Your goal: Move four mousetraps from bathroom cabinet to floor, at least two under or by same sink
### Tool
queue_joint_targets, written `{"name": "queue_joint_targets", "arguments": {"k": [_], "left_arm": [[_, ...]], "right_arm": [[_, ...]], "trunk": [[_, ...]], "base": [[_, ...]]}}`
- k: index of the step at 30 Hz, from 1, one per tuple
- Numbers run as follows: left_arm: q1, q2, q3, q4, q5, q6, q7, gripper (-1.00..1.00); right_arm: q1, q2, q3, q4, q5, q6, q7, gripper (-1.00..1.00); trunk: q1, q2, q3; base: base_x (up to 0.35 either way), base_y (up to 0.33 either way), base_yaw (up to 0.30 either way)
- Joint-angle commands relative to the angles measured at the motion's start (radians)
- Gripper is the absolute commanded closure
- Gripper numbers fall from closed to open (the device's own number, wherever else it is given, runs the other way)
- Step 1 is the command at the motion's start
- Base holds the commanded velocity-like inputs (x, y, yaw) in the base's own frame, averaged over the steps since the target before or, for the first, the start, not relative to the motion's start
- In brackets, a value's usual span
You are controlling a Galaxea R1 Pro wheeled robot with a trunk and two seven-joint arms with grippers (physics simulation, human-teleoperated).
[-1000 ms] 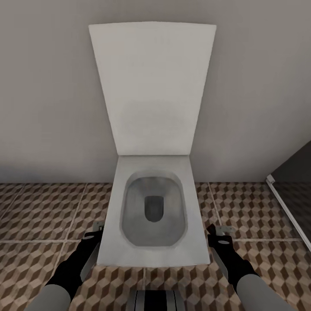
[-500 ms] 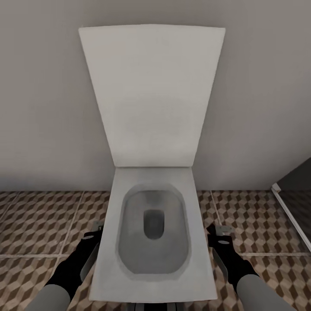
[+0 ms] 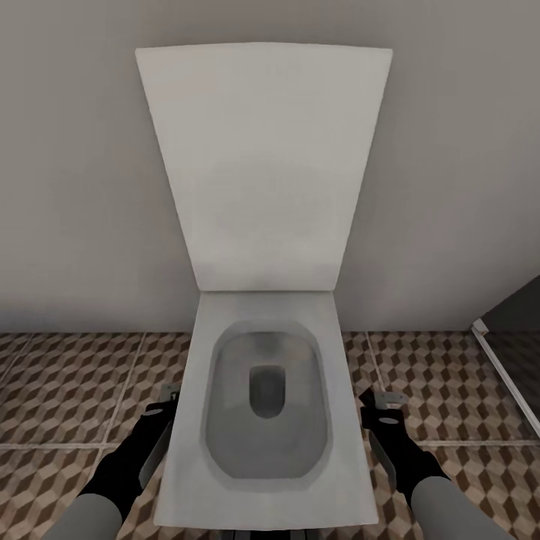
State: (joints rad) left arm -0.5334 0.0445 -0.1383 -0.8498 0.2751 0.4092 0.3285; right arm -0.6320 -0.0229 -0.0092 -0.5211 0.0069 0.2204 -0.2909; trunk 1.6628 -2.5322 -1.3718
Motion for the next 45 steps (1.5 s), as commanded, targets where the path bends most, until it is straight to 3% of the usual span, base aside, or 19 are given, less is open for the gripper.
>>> {"name": "queue_joint_targets", "arguments": {"k": [1, 13, 22, 28, 34, 40, 45], "left_arm": [[0.000, 0.002, -0.006, -0.002, 0.009, 0.004, 0.013, 1.00], [0.000, 0.002, -0.006, 0.000, 0.009, 0.005, 0.012, 1.00], [0.000, 0.014, -0.006, 0.040, 0.013, 0.002, 0.012, 1.00], [0.000, 0.042, -0.007, 0.125, 0.014, -0.078, 0.011, 1.00], [0.000, 0.047, -0.008, 0.211, 0.014, -0.148, 0.003, 1.00], [0.000, 0.050, -0.008, 0.238, 0.021, -0.159, -0.004, 1.00], [0.000, 0.050, -0.008, 0.275, 0.022, -0.161, -0.018, 1.00]], "right_arm": [[0.000, 0.000, 0.000, -0.002, 0.001, 0.007, -0.002, 1.00], [0.000, 0.001, 0.001, 0.002, 0.000, 0.007, -0.002, 1.00], [0.000, 0.000, -0.002, 0.086, -0.001, 0.004, -0.002, 1.00], [0.000, -0.001, -0.002, 0.165, 0.000, -0.044, -0.002, 1.00], [0.000, -0.003, 0.001, 0.195, 0.001, -0.061, -0.002, 1.00], [0.000, -0.005, 0.001, 0.208, -0.002, -0.063, 0.009, 1.00], [0.000, -0.006, 0.000, 0.262, -0.001, -0.063, 0.057, 1.00]], "trunk": [[0.000, 0.000, -0.001], [0.000, 0.000, -0.001], [0.000, 0.000, -0.001], [0.000, 0.000, -0.001], [0.000, 0.000, -0.001], [0.000, 0.000, -0.001], [0.000, 0.000, -0.001]], "base": [[0.000, 0.000, 0.000], [0.000, 0.000, 0.000], [0.000, 0.000, 0.000], [0.000, 0.000, 0.000], [0.000, 0.000, 0.000], [0.000, 0.000, 0.000], [0.000, 0.000, 0.000]]}}
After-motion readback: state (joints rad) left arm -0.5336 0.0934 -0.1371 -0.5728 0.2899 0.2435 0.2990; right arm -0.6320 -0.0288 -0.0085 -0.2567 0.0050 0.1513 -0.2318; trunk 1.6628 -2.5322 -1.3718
